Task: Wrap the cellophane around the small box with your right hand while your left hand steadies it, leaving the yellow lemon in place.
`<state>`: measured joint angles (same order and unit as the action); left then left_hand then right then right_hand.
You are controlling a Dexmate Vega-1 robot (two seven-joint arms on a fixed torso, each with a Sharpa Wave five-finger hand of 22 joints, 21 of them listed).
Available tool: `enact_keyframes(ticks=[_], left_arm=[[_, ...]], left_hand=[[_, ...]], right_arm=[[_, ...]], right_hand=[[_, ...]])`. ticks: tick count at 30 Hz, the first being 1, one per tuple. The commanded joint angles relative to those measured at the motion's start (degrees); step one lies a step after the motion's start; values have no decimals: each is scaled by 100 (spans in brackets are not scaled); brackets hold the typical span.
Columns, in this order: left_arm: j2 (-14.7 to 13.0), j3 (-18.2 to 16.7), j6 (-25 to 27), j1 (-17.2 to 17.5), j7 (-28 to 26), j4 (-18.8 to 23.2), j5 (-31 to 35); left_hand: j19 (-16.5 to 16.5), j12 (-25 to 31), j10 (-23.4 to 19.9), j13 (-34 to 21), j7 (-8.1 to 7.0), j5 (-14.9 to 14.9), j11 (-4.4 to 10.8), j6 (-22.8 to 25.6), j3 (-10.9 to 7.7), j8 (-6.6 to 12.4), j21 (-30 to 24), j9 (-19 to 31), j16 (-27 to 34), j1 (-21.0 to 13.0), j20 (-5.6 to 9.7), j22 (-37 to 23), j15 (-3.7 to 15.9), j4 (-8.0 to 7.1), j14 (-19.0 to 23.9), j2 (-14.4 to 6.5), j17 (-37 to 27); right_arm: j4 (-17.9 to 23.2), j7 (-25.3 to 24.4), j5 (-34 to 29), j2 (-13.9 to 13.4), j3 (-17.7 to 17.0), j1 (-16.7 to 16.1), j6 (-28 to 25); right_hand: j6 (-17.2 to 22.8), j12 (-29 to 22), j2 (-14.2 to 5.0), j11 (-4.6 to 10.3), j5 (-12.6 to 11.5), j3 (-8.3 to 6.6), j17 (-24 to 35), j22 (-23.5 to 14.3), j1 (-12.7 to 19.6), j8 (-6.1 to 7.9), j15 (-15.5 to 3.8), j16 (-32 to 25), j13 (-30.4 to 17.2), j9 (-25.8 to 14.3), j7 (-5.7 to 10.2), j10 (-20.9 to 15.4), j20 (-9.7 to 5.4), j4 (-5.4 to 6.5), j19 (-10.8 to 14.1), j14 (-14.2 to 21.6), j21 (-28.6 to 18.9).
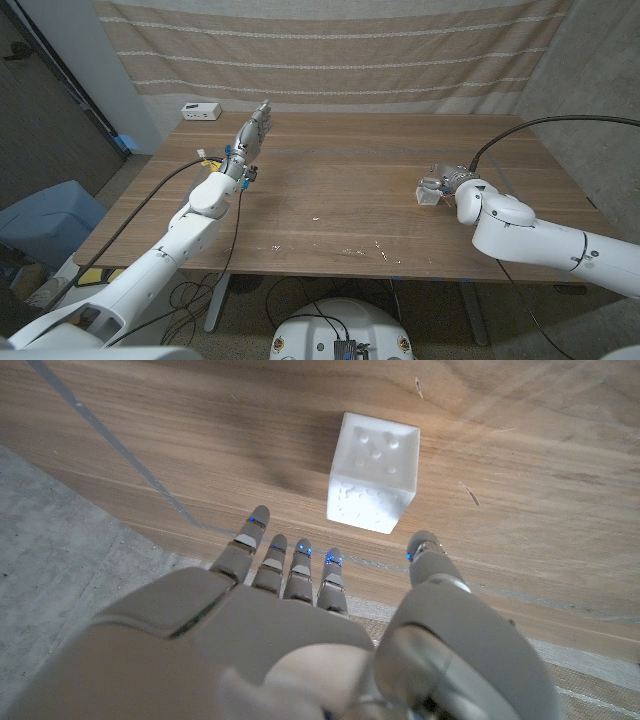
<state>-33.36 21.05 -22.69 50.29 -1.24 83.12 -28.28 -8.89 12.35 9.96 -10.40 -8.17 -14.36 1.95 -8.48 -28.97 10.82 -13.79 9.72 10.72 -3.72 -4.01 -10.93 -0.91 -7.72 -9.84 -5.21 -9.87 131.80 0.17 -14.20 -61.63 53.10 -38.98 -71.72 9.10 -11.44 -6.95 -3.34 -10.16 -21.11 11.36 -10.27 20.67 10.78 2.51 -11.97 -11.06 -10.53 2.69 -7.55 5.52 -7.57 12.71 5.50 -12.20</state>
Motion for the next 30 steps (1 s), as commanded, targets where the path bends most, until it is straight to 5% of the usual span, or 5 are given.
enact_keyframes(ticks=[1, 20, 26, 30], left_arm=[[-28, -40, 12, 13, 49, -21, -56], [2, -12, 67, -67, 94, -108, -85], [13, -1, 67, -90, 96, -136, -76], [14, 1, 67, -96, 96, -144, -73]], left_hand=[[-16, 11, 183, -10, -8, 13, -6, 53, -29, -2, 1, 23, -23, -69, -33, -8, 53, 30, -525, -256, 1], [-20, -15, 200, -10, 2, 24, -40, 57, -43, -17, 15, 23, -39, -86, -24, -8, 60, 34, -550, -261, -1], [-30, -25, 214, -11, 4, 27, -33, 55, -46, -22, 22, 23, -43, -88, -29, -8, 59, 33, -559, -262, -3], [-30, -31, 219, -11, 8, 30, -26, 55, -49, -25, 25, 23, -45, -90, -30, -8, 63, 31, -567, -262, -3]], right_arm=[[-203, 56, 34, 169, 530, 453, -359], [-389, 279, 107, 240, 1200, 1063, -498], [-424, 159, 67, 282, 1382, 1175, -598], [-439, -8, -19, 302, 1478, 1203, -606]], right_hand=[[4, 0, -31, 32, -6, 7, 3, -10, 6, 15, -35, -59, -16, -17, 58, -36, 2, 7, 92, 56, -37], [118, -55, -115, 101, -34, -97, -21, -5, 292, 60, -108, -308, -14, -20, 76, -281, 117, -138, 640, 918, -165], [425, -121, -321, 209, -61, -323, 18, -2, 699, 131, -435, -493, -9, -20, 93, -638, -42, -166, 901, 1472, -198], [1037, -231, -426, 237, -60, -530, 205, -15, 1010, 263, -674, -952, -16, -25, 52, -1257, -158, -21, 1395, 2379, -322]])
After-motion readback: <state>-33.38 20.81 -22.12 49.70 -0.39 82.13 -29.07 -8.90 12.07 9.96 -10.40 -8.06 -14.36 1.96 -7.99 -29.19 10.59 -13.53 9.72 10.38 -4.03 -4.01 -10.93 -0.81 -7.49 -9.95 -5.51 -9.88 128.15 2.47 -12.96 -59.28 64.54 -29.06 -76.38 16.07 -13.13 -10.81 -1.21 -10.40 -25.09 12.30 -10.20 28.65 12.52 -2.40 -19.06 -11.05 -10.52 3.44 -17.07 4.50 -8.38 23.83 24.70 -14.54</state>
